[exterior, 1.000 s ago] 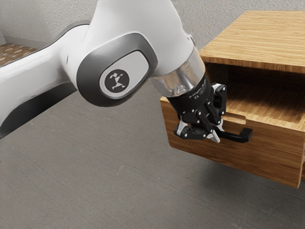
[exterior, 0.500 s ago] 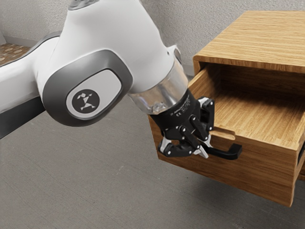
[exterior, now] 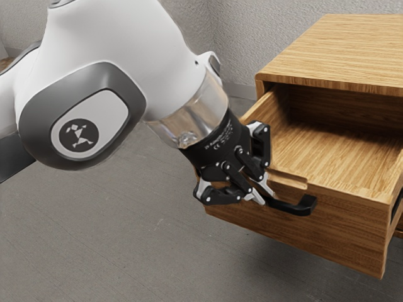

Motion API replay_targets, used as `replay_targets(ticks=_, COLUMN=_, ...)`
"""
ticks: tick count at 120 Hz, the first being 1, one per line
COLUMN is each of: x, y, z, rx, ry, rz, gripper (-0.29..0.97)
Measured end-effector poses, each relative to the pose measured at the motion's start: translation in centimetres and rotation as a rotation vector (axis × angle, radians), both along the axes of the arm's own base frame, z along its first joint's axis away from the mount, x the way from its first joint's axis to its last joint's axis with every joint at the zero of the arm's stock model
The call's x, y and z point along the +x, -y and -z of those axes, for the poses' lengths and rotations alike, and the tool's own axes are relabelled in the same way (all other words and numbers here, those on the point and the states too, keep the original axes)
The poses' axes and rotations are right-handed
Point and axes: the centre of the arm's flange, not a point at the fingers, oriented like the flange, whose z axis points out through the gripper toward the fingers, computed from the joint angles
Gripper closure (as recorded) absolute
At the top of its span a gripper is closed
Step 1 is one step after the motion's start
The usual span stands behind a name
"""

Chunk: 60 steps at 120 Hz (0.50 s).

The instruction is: Pull the drawer handle with one arm to open the drawer

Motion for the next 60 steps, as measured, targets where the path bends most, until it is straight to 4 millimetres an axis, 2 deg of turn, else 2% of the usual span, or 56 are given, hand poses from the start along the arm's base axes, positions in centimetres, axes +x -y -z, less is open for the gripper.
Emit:
replay_targets(ticks=14, x=-0.6, y=-0.2, z=-1.8, rx=-0.007, ry=0.026, rz=-0.001, gripper=0.65)
replay_targets(ticks=24, x=0.1, y=-0.4, z=-3.7, rx=-0.014, ry=0.046, rz=-0.011, gripper=0.50)
replay_targets(ticks=42, x=4.4, y=-0.8, z=-6.4, rx=0.004, ry=0.054, rz=-0.048, gripper=0.25)
replay_targets(ticks=51, x=6.6, y=-1.2, z=-6.3, rx=0.028, ry=0.023, rz=-0.071, gripper=0.18)
replay_targets(ticks=60, x=8.3, y=-1.7, z=-5.3, rx=0.057, ry=-0.014, rz=-0.091, gripper=0.12)
